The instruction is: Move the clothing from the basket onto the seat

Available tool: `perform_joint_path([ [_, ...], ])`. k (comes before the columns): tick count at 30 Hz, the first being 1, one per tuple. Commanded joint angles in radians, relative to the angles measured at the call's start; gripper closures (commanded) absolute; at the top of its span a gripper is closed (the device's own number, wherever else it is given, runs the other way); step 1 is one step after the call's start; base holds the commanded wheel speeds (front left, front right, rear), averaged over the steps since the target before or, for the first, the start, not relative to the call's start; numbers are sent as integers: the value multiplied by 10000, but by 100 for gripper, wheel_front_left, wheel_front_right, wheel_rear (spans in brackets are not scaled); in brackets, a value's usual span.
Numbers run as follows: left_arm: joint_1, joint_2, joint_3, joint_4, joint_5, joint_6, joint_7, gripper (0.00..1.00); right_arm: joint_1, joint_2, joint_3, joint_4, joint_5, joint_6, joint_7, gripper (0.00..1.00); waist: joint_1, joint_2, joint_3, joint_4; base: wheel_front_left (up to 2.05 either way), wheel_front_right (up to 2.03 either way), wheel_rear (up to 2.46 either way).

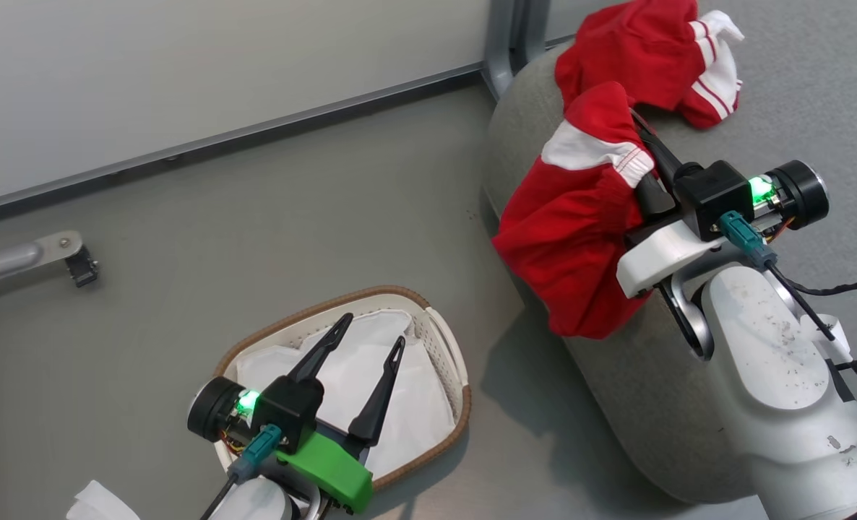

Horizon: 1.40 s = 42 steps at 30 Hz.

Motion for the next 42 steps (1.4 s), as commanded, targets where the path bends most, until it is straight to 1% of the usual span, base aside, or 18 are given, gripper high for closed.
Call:
perform_joint_path([
  [1, -205, -9, 31, 30, 94, -58, -5, 0, 132, -10, -84, -69, -41, -14, -23, 100, 0, -1, 472, -693, 0, 0, 0],
  [5, -325, -37, -4, 119, 295, -176, -5, 0, 232, -9, -280, -151, -83, -14, -23, 100, 0, -1, 681, -936, 0, 0, 0],
  [9, -449, -87, -74, 186, 479, -244, -5, 0, 276, 23, -343, -100, -123, -14, -23, 100, 0, -1, 861, -976, 0, 0, 0],
  [13, -502, -127, -128, 195, 549, -300, -5, 0, 98, -8, -460, -1, -140, -14, -23, 100, 0, -1, 991, -838, 0, 0, 0],
  [19, -519, -198, -132, 136, 578, -362, -5, 0, -677, -615, -925, -47, -293, -14, -25, 100, 0, -1, 1147, -350, 0, 0, 0],
  [23, -519, -307, -164, 105, 609, -412, -5, 0, -1433, -1391, -1496, 1, -457, -14, -25, 100, 0, -1, 1224, 131, 0, 0, 0],
  [27, -521, -418, -240, 74, 662, -440, -7, 0, -2268, -2477, -2020, 289, -678, -14, 38, 100, 0, -1, 1331, 799, 0, 0, 0],
  [31, -529, -494, -266, 3, 711, -465, -5, 0, -2933, -3497, -2453, 465, -812, -14, 505, 100, 0, -1, 1551, 1428, 0, 0, 0],
  [35, -629, -518, -257, -66, 784, -474, -6, 0, -3397, -4513, -2956, 685, -637, -14, 1105, 100, 0, -1, 1937, 2058, 0, 0, 0],
  [39, -800, -581, -284, -114, 876, -499, -6, 0, -3443, -5216, -3944, 1141, -659, -14, 1634, 100, 0, -1, 2375, 2605, 0, 0, 0],
  [42, -909, -641, -390, -140, 951, -516, -6, 0, -3082, -5612, -4933, 1569, -1085, -14, 2012, 100, 0, -1, 2698, 2993, 0, 0, 0],
])
